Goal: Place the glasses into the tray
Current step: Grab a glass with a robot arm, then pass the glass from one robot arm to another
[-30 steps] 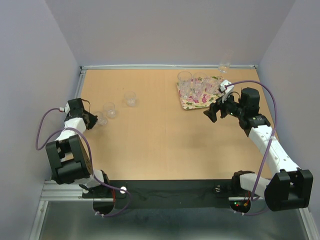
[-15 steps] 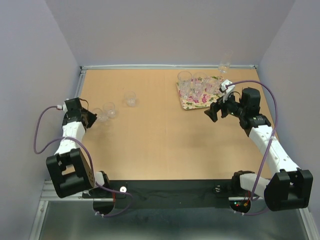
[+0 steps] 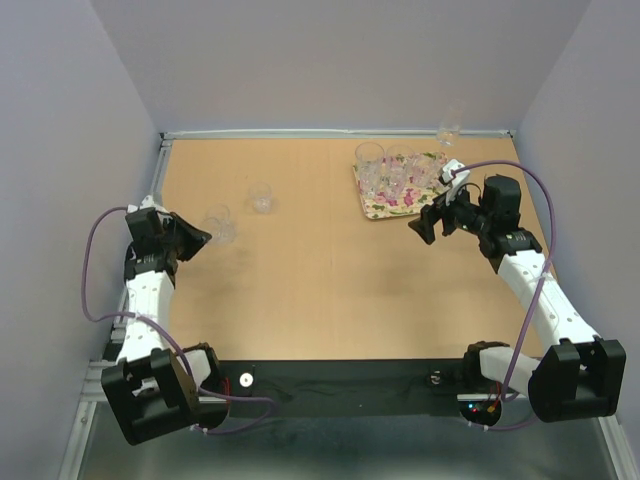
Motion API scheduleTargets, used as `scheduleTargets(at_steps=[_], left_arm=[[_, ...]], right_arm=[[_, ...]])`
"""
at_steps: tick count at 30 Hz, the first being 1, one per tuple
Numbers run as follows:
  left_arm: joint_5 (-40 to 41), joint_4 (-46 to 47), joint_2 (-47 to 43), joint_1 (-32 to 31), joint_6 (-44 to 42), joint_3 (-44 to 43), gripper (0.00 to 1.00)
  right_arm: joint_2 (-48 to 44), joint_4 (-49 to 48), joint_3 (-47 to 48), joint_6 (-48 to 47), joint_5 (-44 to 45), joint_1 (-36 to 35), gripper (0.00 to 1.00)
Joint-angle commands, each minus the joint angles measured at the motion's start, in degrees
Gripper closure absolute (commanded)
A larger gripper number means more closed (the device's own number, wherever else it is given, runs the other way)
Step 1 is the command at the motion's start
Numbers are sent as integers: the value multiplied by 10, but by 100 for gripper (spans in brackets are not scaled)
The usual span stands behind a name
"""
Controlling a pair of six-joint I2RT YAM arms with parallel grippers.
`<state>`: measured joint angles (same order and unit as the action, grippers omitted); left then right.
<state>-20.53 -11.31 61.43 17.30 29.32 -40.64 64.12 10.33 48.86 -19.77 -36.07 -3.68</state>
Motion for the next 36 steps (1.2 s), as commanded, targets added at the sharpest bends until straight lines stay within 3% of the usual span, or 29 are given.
scheduleTargets(at_steps=[1,8,15,23,30,36], left_arm=[[-106,46,-47,-21,-37,24,100],[-126,85,-54,-149,-40,22,100],[-69,97,-54,-264,-14,3,100],[17,156,-39,-402,34,11,100],[107,203,3,-496,64,4,100],[191,209,52,-565,91,-27,100]], right_arm=[[-7,-19,-7,-10,-16,6,1],[-7,-15,-25,-43,-60,5,0],[1,-7,-24,-44,-127,6,0],[43,121,60,-56,-153,4,0],[61,205,136,-46,-121,-24,0],[81,229,184,-3,11,-102,0]])
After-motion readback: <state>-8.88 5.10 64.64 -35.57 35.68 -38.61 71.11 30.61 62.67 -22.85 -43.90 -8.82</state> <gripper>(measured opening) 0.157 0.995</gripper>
